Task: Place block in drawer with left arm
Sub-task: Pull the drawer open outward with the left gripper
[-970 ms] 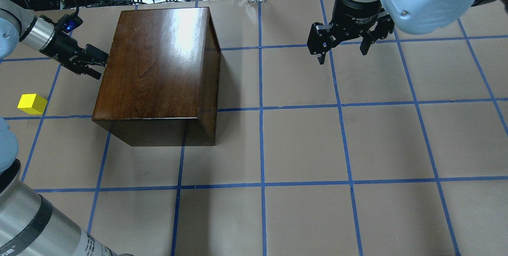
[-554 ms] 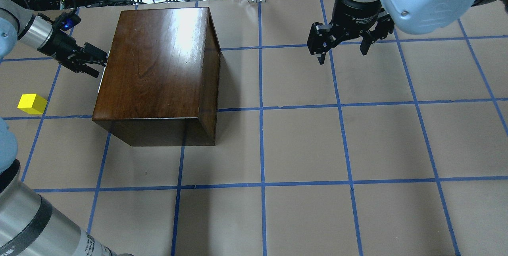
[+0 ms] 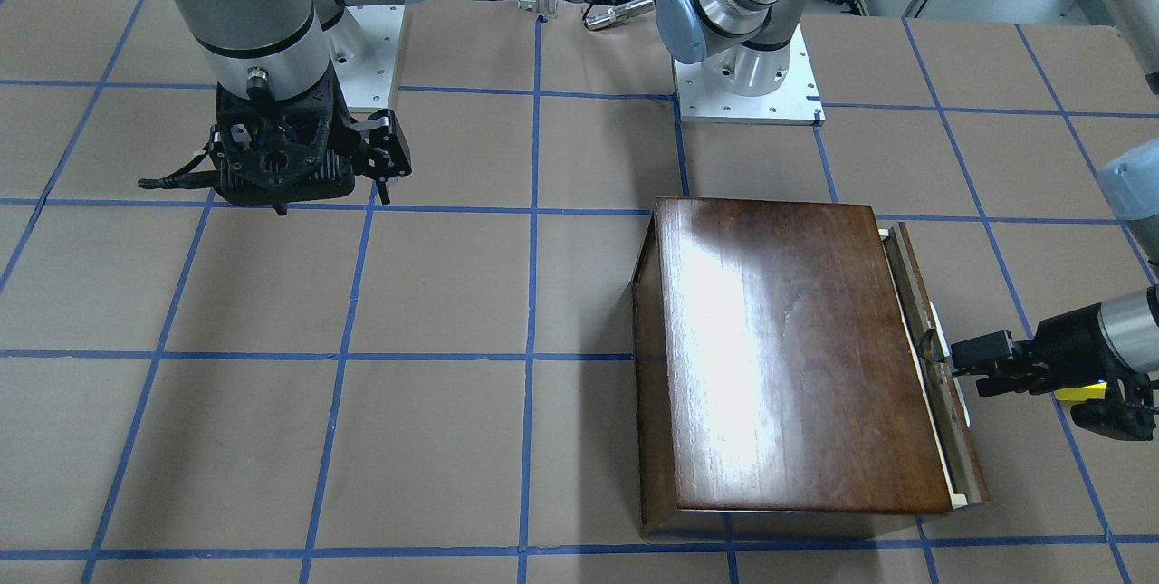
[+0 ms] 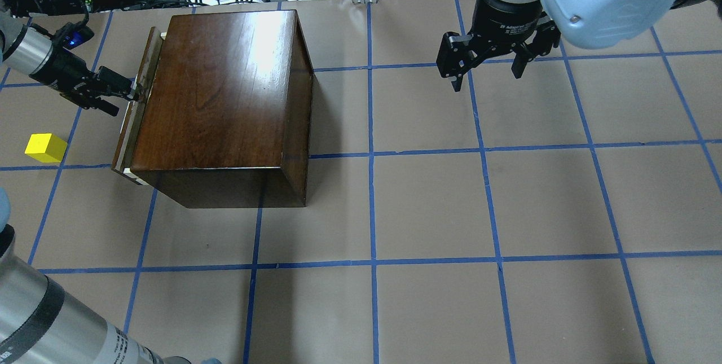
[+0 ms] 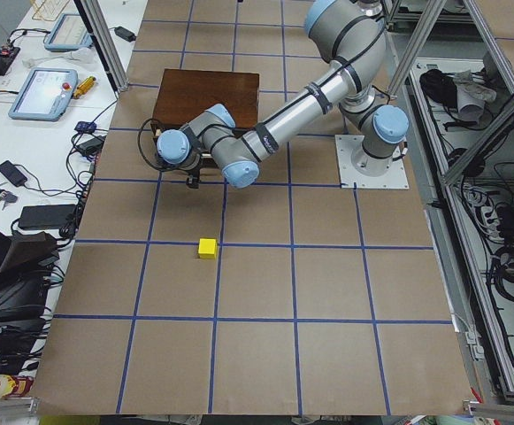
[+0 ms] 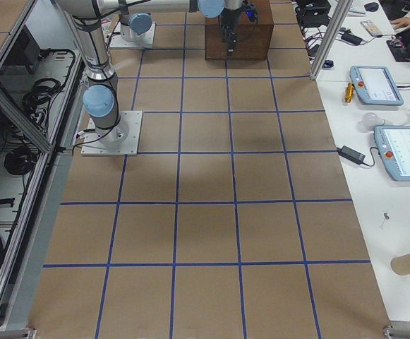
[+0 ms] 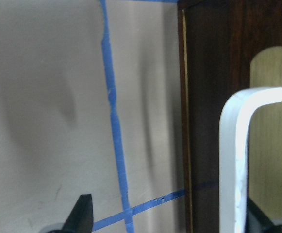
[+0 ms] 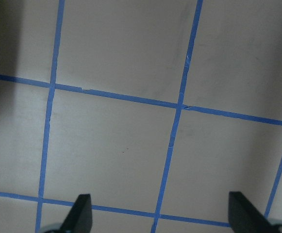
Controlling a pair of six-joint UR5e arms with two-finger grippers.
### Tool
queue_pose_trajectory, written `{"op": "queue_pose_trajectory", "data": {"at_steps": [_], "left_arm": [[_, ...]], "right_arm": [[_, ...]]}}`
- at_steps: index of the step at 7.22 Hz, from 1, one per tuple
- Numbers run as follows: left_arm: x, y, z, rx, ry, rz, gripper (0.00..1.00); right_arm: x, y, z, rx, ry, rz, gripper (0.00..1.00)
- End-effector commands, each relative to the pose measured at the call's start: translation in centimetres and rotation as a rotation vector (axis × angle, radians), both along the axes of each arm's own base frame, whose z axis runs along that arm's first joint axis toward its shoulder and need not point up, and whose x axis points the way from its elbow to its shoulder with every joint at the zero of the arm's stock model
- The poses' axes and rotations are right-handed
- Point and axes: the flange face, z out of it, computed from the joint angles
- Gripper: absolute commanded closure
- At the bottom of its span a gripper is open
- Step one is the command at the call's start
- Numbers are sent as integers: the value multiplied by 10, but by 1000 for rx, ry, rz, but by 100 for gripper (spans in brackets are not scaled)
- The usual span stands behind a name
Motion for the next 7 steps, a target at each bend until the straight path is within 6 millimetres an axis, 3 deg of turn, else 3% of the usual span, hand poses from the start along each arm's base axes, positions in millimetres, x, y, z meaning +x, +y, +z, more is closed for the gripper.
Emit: {"op": "queue_pose_trajectory", "data": {"at_steps": [1,5,7], "left_arm": [[30,12,3,-12,-11,7,0],[67,32,7,34,-102,17,0],[72,34,14,28,-110,27,0]], "right_arm": [[0,0,0,0,0,-1,0],[0,0,0,0,0,1,0],[0,0,0,0,0,-1,0]]}}
